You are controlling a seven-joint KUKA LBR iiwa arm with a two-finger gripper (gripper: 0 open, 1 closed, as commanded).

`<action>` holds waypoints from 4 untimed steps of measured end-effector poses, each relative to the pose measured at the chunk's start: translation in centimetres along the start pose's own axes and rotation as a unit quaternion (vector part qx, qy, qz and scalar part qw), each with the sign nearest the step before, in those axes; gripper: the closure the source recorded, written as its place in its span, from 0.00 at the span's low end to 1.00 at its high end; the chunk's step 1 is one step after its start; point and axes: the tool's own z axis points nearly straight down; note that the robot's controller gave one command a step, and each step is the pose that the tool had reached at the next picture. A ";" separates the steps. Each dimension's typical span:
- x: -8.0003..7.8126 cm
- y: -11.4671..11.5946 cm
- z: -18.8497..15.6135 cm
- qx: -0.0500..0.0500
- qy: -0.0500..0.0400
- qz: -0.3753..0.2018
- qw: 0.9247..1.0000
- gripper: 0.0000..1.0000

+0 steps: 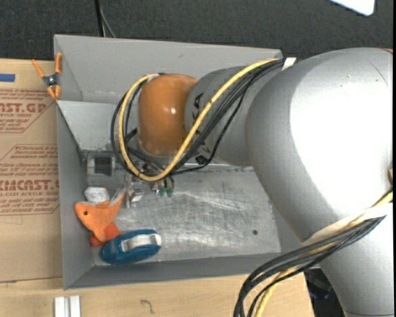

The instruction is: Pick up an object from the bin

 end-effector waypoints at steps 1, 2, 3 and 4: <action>0.0 0.0 0.0 0.000 0.000 0.000 1.000 1.00; 0.0 0.0 0.0 0.000 0.000 0.000 1.000 1.00; 0.0 0.0 0.0 0.000 0.000 0.000 1.000 1.00; 0.0 0.0 0.0 0.000 0.000 0.000 1.000 1.00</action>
Offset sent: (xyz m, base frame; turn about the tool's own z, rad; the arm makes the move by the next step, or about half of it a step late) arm 0.0000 0.0000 0.0000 0.0000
